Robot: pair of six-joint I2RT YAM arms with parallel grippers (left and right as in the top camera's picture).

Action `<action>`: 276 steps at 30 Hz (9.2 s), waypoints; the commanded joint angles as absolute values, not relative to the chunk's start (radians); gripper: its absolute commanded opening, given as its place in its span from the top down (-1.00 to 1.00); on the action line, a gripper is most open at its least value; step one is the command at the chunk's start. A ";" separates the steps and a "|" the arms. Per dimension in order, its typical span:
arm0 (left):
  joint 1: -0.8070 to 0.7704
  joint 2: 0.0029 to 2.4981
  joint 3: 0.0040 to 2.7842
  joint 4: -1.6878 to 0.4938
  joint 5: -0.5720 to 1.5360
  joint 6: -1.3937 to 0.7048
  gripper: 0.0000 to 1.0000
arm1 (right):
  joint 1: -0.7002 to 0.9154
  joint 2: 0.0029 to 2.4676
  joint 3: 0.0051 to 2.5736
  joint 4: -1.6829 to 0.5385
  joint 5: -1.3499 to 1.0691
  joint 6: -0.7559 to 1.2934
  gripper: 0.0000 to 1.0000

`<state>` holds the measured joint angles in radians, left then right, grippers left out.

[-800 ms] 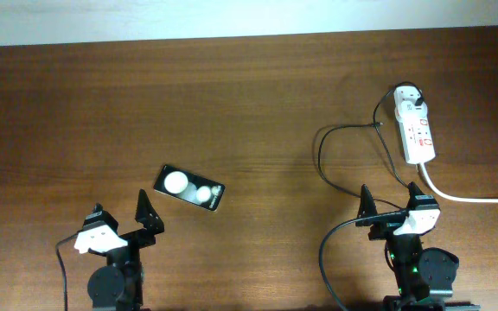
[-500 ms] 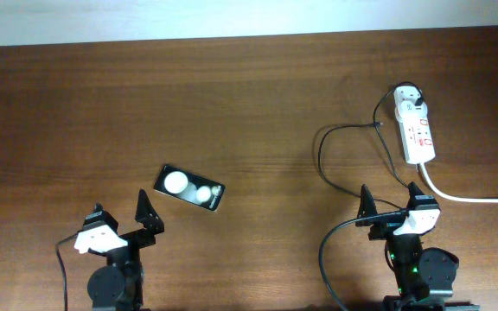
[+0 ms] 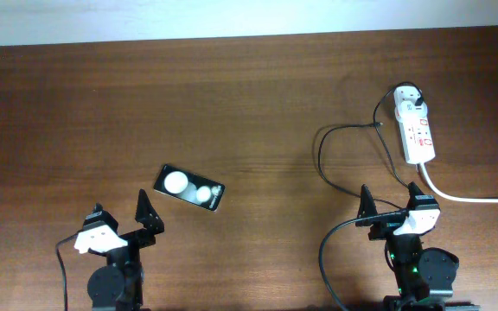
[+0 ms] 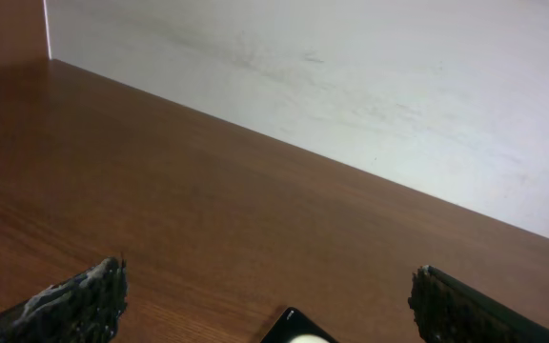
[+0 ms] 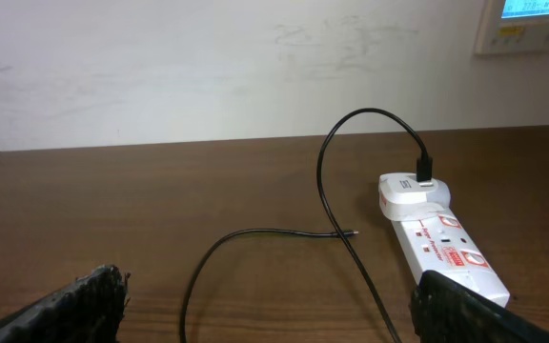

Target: Plug charger to phone and switch on socket

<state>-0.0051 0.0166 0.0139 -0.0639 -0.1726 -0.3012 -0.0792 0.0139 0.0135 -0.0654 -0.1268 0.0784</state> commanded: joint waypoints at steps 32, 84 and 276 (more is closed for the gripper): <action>-0.002 0.011 0.009 -0.064 -0.173 -0.282 -0.98 | -0.070 0.015 0.006 -0.067 -0.112 0.084 -0.97; -0.002 0.919 1.151 -0.826 -0.003 -0.237 -0.98 | -0.070 0.015 0.006 -0.067 -0.112 0.083 -0.97; -0.087 1.589 1.076 -0.689 1.266 -0.813 -0.25 | -0.070 0.015 0.006 -0.067 -0.112 0.083 -0.97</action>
